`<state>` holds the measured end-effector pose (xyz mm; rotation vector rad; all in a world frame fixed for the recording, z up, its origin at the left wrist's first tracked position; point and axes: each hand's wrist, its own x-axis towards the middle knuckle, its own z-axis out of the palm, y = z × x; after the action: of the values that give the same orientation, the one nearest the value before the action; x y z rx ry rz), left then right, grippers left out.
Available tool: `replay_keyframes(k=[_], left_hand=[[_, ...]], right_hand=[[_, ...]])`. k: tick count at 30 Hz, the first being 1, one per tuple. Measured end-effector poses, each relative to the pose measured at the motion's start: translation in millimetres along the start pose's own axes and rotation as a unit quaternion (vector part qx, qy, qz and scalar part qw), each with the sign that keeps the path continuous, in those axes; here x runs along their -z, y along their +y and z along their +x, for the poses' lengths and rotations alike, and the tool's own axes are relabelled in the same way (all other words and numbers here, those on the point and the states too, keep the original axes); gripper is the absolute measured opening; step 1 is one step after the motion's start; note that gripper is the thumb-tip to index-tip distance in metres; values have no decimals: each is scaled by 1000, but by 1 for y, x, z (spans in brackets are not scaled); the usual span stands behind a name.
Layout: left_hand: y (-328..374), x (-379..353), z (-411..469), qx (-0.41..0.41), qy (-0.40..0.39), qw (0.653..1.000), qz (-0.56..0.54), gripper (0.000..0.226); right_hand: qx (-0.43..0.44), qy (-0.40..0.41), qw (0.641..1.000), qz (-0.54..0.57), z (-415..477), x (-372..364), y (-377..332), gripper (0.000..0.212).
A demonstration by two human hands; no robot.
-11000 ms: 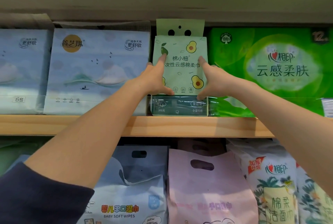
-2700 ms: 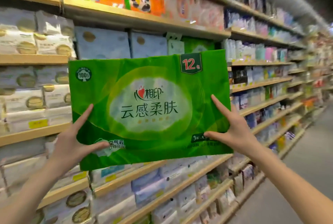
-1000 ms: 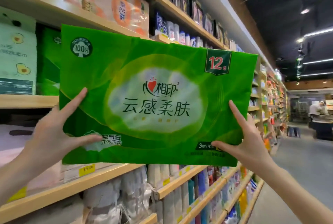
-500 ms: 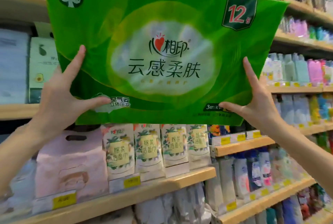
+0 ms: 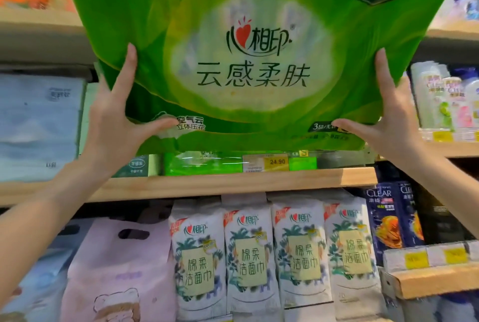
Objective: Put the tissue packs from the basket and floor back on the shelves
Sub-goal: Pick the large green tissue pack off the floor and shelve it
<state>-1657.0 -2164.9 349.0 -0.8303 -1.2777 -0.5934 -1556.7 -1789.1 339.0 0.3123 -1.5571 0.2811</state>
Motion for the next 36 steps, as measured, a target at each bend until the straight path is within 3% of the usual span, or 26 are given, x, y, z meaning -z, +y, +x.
replay_keyframes(k=[9, 15, 18, 25, 29, 33, 36], left_hand=[[-16, -47, 1, 23, -26, 998, 58, 108], [-18, -64, -15, 110, -95, 988, 51, 111], [-19, -61, -23, 111, -100, 987, 57, 110], [-15, -53, -26, 131, -115, 982, 78, 111], [-11, -46, -24, 138, -143, 974, 112, 107], [-8, -43, -24, 123, -90, 969, 196, 81], [-7, -48, -22, 57, -91, 964, 242, 81]], right_hand=[[4, -20, 1000, 2, 23, -47, 50, 108], [-23, -79, 996, 23, 11, -63, 65, 111], [-31, -88, 995, 28, 1, -66, 65, 112], [-47, -98, 994, 24, -8, -68, 63, 99], [-25, -1, 997, -72, -2, -73, 53, 77], [47, 49, 989, -133, 32, -69, 22, 100], [62, 53, 989, -123, 63, -68, -5, 108]])
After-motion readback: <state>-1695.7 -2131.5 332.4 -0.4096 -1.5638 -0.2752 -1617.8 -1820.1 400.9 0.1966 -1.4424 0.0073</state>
